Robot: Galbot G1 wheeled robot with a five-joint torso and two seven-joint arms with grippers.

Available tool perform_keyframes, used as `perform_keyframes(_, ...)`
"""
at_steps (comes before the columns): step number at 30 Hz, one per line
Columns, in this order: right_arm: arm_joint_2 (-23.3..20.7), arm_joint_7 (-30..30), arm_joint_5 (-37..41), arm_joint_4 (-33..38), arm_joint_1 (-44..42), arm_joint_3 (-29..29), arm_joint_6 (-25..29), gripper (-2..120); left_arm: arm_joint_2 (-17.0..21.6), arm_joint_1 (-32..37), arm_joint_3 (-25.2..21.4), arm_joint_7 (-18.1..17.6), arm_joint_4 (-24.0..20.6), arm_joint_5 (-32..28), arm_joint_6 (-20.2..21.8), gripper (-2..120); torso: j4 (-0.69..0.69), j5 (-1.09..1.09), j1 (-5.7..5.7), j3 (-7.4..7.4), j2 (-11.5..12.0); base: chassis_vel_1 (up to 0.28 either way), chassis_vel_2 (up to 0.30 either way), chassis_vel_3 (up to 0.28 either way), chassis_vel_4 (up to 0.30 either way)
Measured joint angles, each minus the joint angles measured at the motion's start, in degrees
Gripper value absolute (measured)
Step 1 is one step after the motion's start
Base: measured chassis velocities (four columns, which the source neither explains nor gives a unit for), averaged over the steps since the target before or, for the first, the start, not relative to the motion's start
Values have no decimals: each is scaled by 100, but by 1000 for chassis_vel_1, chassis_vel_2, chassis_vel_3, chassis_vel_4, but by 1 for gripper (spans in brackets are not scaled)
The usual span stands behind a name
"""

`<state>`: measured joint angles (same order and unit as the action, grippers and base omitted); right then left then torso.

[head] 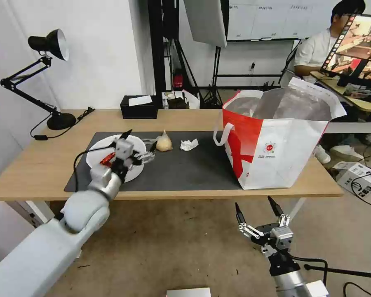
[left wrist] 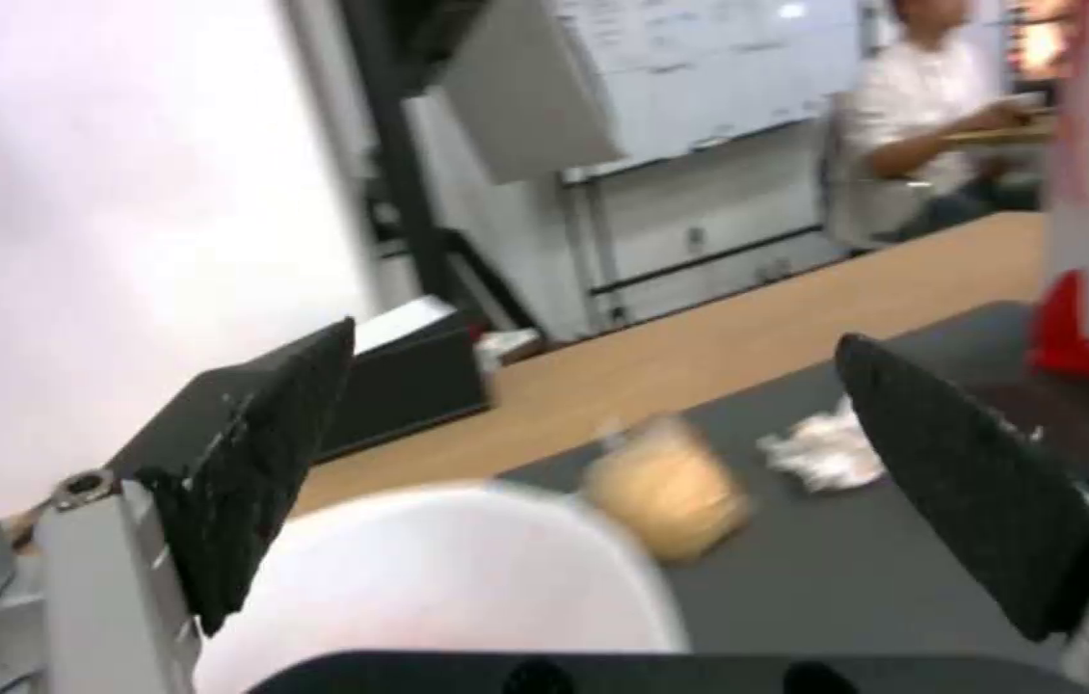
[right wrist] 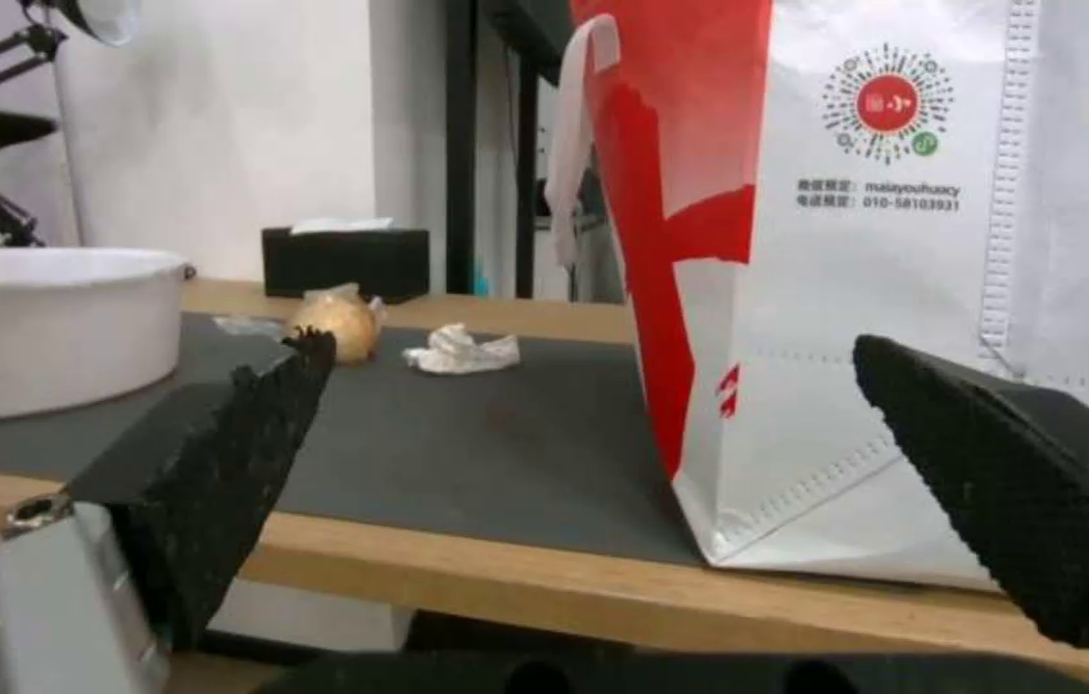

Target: Pick up the trash from the table and place it into the takeout bag.

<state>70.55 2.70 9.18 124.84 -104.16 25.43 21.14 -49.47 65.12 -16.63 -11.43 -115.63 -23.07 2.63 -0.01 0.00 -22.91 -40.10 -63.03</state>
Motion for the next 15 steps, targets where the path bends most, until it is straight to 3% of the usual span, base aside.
perform_keyframes(6, 16, 0, -8, -20, 53, -118, -3, 100, -457, 1489, -1122, -52, -304, 410, -418, 100, 3, 3, 1, 0, 0, 0, 0, 0, 0)
perform_keyframes(11, 99, 0, -25, -18, 56, -108, -2, 100, -570, 1797, -1327, -62, -336, 480, -512, 100, 1, 2, 0, 0, 0, 0, 0, 0, 0)
perform_keyframes(15, 158, 4, -31, -9, 102, -70, -31, 100, -900, 2172, -1522, -219, -398, 548, -538, 100, -1, 0, 0, 0, 0, 0, 0, 0, 0)
